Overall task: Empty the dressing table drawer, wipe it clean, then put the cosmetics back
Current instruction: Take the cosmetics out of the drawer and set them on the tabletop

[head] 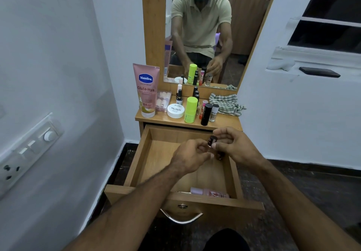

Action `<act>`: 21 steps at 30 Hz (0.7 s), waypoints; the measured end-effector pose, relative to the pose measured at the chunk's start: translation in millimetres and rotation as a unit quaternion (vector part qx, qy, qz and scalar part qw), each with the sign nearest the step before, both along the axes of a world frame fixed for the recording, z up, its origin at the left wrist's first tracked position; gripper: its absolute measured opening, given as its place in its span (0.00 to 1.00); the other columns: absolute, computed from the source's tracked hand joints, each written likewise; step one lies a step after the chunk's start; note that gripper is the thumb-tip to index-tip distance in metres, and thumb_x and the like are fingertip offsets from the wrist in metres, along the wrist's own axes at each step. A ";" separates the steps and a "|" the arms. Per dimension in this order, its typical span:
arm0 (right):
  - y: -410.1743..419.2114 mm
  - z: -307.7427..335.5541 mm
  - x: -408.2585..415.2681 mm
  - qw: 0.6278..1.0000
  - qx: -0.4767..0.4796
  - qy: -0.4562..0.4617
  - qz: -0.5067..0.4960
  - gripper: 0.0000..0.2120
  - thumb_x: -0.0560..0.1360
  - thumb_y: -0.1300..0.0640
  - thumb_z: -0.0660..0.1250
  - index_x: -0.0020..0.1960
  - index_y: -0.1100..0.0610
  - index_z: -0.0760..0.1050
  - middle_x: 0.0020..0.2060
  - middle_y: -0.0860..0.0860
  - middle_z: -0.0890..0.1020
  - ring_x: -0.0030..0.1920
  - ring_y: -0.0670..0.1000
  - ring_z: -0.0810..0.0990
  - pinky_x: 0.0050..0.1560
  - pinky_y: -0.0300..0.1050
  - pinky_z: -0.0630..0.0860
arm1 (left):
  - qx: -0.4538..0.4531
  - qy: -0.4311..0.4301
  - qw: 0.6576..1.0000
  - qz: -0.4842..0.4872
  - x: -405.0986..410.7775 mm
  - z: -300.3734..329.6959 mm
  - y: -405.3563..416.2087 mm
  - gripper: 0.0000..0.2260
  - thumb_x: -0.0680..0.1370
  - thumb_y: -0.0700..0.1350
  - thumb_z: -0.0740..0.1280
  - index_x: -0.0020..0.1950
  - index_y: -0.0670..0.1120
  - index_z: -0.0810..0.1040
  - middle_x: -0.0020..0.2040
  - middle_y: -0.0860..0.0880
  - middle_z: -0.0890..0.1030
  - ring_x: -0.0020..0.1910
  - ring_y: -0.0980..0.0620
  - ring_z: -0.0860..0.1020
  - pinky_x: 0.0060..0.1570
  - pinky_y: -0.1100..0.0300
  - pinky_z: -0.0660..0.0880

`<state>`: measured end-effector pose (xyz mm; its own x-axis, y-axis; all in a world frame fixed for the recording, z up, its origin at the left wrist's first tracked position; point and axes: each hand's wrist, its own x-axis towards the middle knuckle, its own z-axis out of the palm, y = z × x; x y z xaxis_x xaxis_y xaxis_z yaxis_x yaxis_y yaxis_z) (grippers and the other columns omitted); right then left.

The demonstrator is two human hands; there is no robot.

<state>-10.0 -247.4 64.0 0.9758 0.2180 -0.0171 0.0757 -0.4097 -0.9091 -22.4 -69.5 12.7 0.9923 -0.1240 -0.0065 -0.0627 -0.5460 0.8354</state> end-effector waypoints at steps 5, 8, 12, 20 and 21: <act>5.0 -2.0 -5.2 0.999 0.027 0.003 -0.027 0.18 0.72 0.59 0.78 0.60 0.52 0.78 0.44 0.51 0.87 0.45 0.55 0.86 0.52 0.61 0.82 | 0.000 -0.037 0.998 0.056 0.3 9.0 -1.8 0.15 0.69 0.61 0.77 0.50 0.57 0.81 0.43 0.60 0.83 0.44 0.62 0.80 0.46 0.55 0.79; 7.7 2.1 -3.1 0.999 0.039 -0.010 -0.030 0.13 0.74 0.60 0.76 0.57 0.53 0.79 0.44 0.51 0.87 0.42 0.56 0.87 0.47 0.64 0.82 | -0.010 -0.054 0.995 0.079 1.0 12.0 -4.2 0.17 0.68 0.61 0.77 0.52 0.57 0.81 0.44 0.61 0.83 0.46 0.63 0.80 0.48 0.54 0.80; 4.3 11.9 13.8 0.994 0.016 -0.081 -0.071 0.13 0.76 0.61 0.74 0.56 0.46 0.79 0.47 0.45 0.86 0.49 0.45 0.85 0.47 0.43 0.83 | 0.002 -0.072 0.994 0.087 1.4 13.0 -6.4 0.21 0.71 0.59 0.76 0.61 0.59 0.78 0.53 0.61 0.83 0.53 0.61 0.79 0.53 0.52 0.79; 10.5 4.9 53.1 0.983 -0.059 -0.113 -0.133 0.20 0.76 0.59 0.73 0.66 0.50 0.77 0.50 0.45 0.81 0.50 0.46 0.80 0.48 0.41 0.77 | 0.025 -0.046 0.994 0.098 2.3 -2.5 0.0 0.14 0.75 0.56 0.74 0.59 0.58 0.79 0.50 0.63 0.81 0.44 0.63 0.80 0.47 0.57 0.80; 11.6 1.8 55.7 0.983 -0.058 -0.110 -0.137 0.20 0.76 0.59 0.73 0.66 0.50 0.77 0.51 0.46 0.81 0.51 0.48 0.80 0.50 0.43 0.78 | 0.027 -0.047 0.994 0.100 2.4 -3.9 0.6 0.14 0.75 0.56 0.74 0.59 0.58 0.79 0.49 0.64 0.81 0.43 0.64 0.79 0.46 0.58 0.79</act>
<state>45.7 -235.8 65.8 0.9803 -0.0443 0.1926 0.1382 -0.5428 -0.8284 -20.1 -68.9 8.8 0.9937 0.0732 0.0850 -0.0244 -0.5993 0.8001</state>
